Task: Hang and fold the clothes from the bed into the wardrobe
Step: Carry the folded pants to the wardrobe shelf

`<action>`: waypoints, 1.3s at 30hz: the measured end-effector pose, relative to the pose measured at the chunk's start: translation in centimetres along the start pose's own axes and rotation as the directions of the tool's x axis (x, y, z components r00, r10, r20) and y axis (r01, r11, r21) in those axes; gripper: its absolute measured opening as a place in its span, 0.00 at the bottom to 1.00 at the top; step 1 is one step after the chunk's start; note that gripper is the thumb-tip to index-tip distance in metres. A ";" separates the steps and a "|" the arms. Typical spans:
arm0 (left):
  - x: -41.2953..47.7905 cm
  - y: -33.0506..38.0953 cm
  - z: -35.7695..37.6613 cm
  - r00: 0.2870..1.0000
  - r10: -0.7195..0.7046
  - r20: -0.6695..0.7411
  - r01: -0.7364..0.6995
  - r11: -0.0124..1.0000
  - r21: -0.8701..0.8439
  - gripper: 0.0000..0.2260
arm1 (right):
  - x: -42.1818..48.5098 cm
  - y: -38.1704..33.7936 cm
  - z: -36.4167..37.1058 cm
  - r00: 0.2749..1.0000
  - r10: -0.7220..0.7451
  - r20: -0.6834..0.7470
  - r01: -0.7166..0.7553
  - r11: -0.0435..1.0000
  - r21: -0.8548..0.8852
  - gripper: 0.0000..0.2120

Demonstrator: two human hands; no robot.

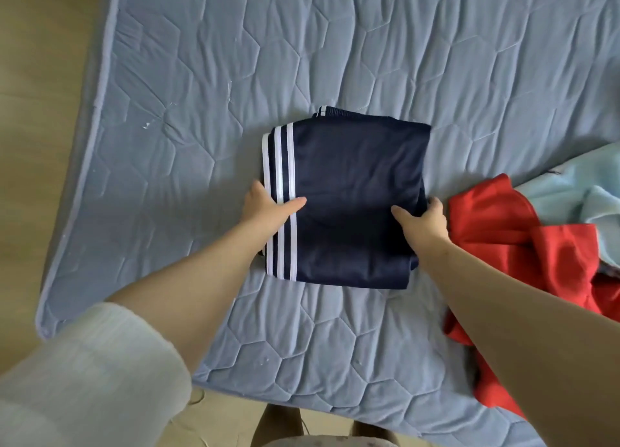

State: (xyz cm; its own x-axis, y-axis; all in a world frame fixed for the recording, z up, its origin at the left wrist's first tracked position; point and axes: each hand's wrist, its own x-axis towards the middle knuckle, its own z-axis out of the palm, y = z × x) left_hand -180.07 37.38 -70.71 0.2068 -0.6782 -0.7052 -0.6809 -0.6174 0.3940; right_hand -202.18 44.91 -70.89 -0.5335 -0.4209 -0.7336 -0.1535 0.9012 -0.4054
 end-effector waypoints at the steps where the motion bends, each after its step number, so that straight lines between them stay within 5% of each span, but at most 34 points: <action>1: 0.3 -0.5 0.3 0.999 -0.019 0.037 0.021 0.999 -0.044 0.36 | 0.5 0.3 0.4 1.000 0.006 0.016 -0.007 1.000 0.012 0.32; 6: 1.0 -1.5 0.2 0.945 0.011 0.327 0.095 0.948 -0.304 0.23 | 1.4 1.5 2.4 0.994 0.011 0.107 -0.040 0.961 0.274 0.25; 9: 0.8 -2.2 -0.3 0.918 0.030 0.394 0.134 0.915 -0.381 0.06 | 1.3 1.5 2.5 0.988 0.018 0.152 -0.067 0.944 0.324 0.20; 15: -1.2 -3.4 0.0 0.908 -0.010 0.419 0.120 0.964 -0.238 0.06 | -1.2 2.8 1.7 0.870 0.213 0.445 -0.362 0.889 0.282 0.14; 18: -2.6 -5.8 -0.1 0.892 -0.118 0.436 0.119 0.993 0.024 0.24 | -3.7 5.8 1.7 0.807 0.283 0.519 -0.418 0.894 0.161 0.12; 20: -2.9 -7.1 -0.2 0.917 -0.112 0.384 0.107 0.994 0.035 0.27 | -4.8 7.2 1.9 0.850 0.246 0.465 -0.351 0.924 0.153 0.10; 23: -2.8 -6.8 -0.3 0.968 -0.035 0.247 0.077 0.983 -0.165 0.27 | -4.5 7.0 2.5 0.978 0.084 0.193 -0.139 0.945 0.295 0.09; 27: -3.1 -4.3 -0.5 0.984 0.173 0.032 -0.158 0.949 -0.272 0.07 | -4.3 4.6 2.7 0.998 -0.050 -0.037 0.062 0.895 0.441 0.08; 31: -4.3 -2.1 -1.3 0.933 0.358 -0.022 -0.340 0.864 -0.372 0.09 | -5.4 3.5 1.7 0.975 -0.077 -0.210 0.189 0.784 0.591 0.08; 34: -3.3 -0.7 -0.8 0.890 0.456 0.008 -0.432 0.848 -0.307 0.13 | -4.5 3.3 1.3 0.963 -0.038 -0.268 0.192 0.793 0.578 0.10; 36: -1.7 -0.7 0.2 0.925 0.372 0.074 -0.359 0.922 -0.147 0.25 | -3.5 3.3 1.6 0.987 0.036 -0.159 0.059 0.831 0.554 0.15; 39: -0.8 -2.5 1.2 0.980 0.053 0.191 -0.066 0.996 0.060 0.41 | -3.3 3.8 2.3 0.982 0.169 0.090 -0.191 0.829 0.525 0.20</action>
State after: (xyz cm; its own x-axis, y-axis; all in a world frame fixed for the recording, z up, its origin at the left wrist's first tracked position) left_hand -179.37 39.94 -71.77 0.0318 -0.6213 -0.7829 -0.7341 -0.5461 0.4036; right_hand -199.08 49.45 -71.28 -0.4748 -0.2701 -0.8376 0.4115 0.7731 -0.4826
